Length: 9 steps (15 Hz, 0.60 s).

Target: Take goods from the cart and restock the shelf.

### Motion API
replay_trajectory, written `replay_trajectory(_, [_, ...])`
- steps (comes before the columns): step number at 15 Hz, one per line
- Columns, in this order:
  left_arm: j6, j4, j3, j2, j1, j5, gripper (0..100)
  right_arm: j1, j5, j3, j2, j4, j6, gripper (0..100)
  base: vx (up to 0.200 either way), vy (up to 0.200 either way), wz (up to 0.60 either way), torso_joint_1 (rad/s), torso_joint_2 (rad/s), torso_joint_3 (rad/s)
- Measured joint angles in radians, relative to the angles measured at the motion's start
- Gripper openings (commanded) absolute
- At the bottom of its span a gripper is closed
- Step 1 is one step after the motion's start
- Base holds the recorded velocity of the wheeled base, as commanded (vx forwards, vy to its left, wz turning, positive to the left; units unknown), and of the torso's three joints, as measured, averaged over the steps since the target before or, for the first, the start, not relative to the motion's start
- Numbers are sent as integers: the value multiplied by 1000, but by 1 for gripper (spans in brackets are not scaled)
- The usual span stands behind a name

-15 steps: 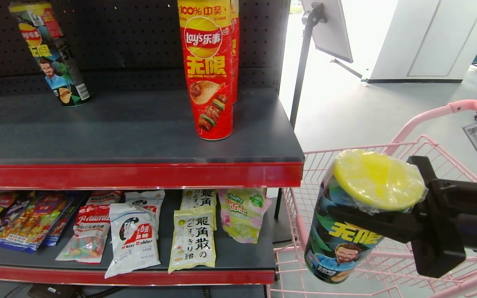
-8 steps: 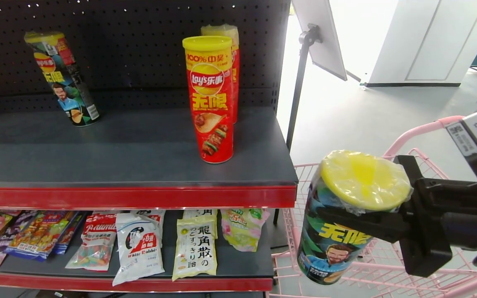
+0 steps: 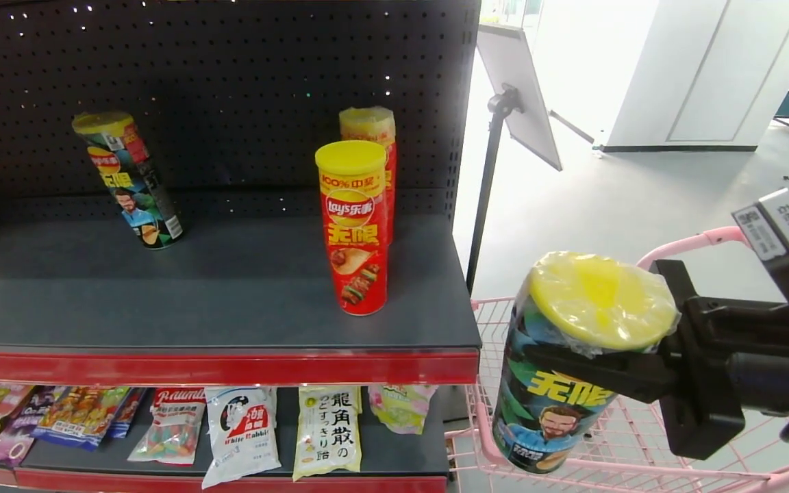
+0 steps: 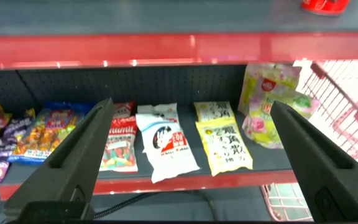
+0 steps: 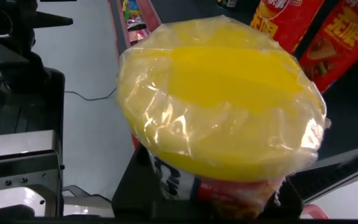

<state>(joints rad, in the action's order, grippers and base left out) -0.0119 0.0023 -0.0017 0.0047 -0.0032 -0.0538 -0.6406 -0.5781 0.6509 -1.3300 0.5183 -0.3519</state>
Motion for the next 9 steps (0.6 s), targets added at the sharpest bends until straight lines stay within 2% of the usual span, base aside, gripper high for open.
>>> replay_trajectory(2, [0,0,0,0,0,0,100,1,-2,-11,4,1,-1,0,0,0,0,137,-276,-154])
replay_trajectory(5, [0,1,0,0,0,0,100,7,-9,-48,21,-3,1,0,0,0,0,9,-19,-9])
replay_trajectory(9, [0,1,0,0,0,0,100,57,-17,-52,44,-4,-3,0,0,0,0,0,0,0])
